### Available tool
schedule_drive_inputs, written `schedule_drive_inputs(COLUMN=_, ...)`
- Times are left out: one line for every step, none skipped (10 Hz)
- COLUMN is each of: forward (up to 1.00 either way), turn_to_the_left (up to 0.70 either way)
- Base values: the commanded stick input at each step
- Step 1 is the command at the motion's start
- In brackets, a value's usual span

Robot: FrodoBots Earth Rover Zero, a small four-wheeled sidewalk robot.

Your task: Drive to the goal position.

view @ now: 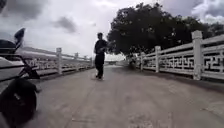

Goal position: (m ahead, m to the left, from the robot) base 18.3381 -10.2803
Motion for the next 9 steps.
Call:
schedule_drive_inputs(forward=0.70, turn_to_the_left=-0.13)
schedule_drive_inputs(forward=0.70, turn_to_the_left=-0.14)
schedule_drive_inputs(forward=0.70, turn_to_the_left=-0.13)
schedule_drive_inputs(forward=0.70, turn_to_the_left=-0.10)
schedule_drive_inputs(forward=0.70, turn_to_the_left=-0.04)
schedule_drive_inputs(forward=0.70, turn_to_the_left=0.00)
schedule_drive_inputs(forward=0.70, turn_to_the_left=0.00)
schedule_drive_inputs(forward=0.70, turn_to_the_left=0.00)
schedule_drive_inputs(forward=0.70, turn_to_the_left=0.00)
